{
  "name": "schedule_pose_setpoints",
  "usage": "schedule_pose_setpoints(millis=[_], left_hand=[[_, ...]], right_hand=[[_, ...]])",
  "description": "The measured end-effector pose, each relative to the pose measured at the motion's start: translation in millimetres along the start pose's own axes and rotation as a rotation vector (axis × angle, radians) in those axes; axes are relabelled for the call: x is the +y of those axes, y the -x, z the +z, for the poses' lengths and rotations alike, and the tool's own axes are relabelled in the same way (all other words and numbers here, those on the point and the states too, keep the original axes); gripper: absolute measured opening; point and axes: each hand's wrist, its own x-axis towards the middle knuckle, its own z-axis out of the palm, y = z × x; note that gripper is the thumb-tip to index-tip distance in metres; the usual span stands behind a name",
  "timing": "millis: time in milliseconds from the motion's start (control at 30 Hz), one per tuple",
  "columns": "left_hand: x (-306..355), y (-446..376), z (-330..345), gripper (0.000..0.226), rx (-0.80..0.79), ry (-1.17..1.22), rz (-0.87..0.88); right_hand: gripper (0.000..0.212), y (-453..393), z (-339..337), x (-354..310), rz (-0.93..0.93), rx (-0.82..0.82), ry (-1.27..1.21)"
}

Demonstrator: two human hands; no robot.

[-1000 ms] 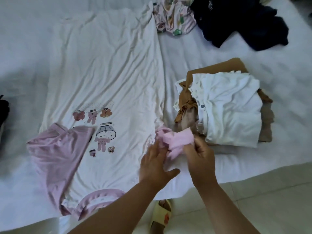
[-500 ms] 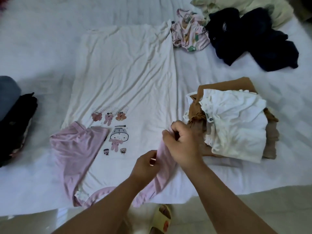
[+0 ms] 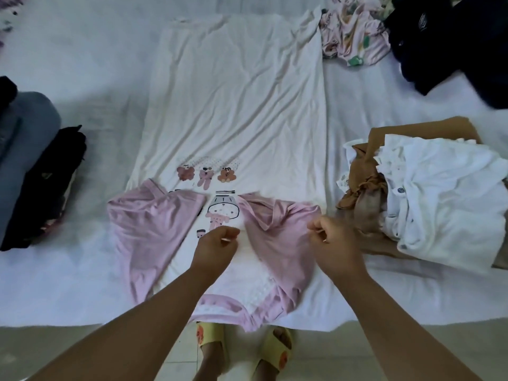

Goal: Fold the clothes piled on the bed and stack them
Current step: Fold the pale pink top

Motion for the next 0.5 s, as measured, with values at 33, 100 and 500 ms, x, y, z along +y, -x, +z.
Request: schedule_pose_setpoints(millis=[33, 100, 500], left_hand=[[6, -6, 3, 0.027, 0.023, -0.068, 0.052], [17, -19, 9, 0.037, 0.08, -0.23, 0.266], [38, -93, 22, 0.017, -0.246, -0.383, 0.773]], right_hand=[[0.011, -5, 5, 1, -0.003, -0.016, 0.052], [0.011, -14, 13, 2, -0.027, -0.036, 0.177], [0.016, -73, 26, 21, -0.033, -0.028, 0.388]])
